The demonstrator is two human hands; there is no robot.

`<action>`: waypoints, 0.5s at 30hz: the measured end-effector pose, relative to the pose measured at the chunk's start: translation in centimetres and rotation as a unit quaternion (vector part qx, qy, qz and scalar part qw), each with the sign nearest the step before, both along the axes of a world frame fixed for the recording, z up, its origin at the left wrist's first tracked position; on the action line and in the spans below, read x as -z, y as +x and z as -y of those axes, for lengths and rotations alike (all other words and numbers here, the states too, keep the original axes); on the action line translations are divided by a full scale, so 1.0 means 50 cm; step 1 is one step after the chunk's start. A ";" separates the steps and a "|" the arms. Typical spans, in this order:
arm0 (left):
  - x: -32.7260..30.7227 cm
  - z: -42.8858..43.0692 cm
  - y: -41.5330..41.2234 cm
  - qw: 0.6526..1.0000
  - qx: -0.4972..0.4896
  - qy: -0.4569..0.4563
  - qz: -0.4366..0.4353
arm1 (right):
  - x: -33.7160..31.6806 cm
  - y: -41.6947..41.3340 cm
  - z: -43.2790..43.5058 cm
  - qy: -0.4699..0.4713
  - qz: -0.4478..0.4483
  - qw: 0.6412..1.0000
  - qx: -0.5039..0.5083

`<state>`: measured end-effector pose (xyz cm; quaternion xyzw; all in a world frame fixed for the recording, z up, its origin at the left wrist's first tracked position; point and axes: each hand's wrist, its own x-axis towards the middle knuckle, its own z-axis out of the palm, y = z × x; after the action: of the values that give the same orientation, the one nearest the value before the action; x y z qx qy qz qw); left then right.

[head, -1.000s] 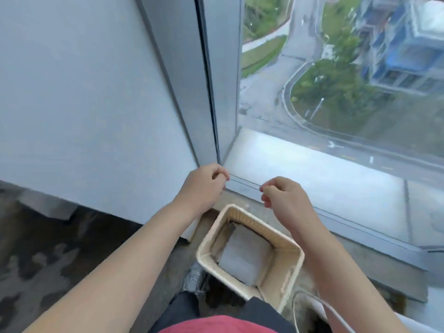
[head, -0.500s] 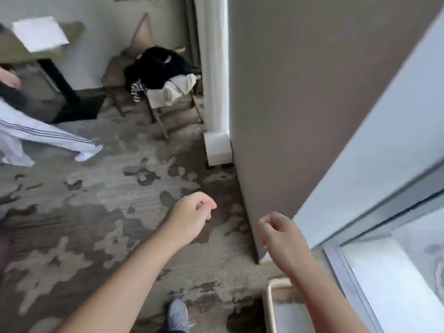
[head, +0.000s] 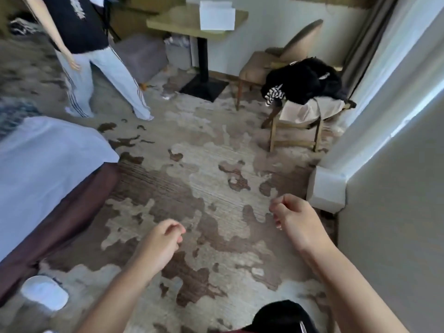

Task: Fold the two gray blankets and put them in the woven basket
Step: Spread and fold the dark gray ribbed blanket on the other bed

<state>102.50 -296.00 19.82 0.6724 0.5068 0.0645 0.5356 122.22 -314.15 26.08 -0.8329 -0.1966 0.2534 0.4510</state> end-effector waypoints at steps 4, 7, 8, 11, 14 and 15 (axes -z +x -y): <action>-0.014 -0.131 0.096 0.999 -0.022 -0.019 0.035 | 0.049 0.053 -0.101 -0.071 -0.032 0.996 -0.036; -0.036 -0.259 0.185 0.998 -0.035 0.007 0.046 | 0.081 0.130 -0.201 -0.121 -0.058 0.990 -0.049; -0.044 -0.308 0.214 0.998 -0.037 0.022 0.045 | 0.094 0.159 -0.244 -0.134 -0.072 0.987 -0.051; -0.057 -0.468 0.282 0.996 -0.033 0.076 0.016 | 0.140 0.248 -0.412 -0.155 -0.083 0.981 -0.077; -0.065 -0.623 0.305 0.993 -0.064 0.093 -0.020 | 0.152 0.313 -0.632 -0.171 -0.059 0.970 -0.166; -0.069 -0.667 0.303 0.992 -0.073 0.100 -0.040 | 0.145 0.324 -0.709 -0.174 -0.049 0.963 -0.198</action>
<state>117.63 -262.63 23.29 0.6858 0.5666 0.1265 0.4389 138.44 -278.70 18.85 -0.8298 -0.2877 0.4082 0.2489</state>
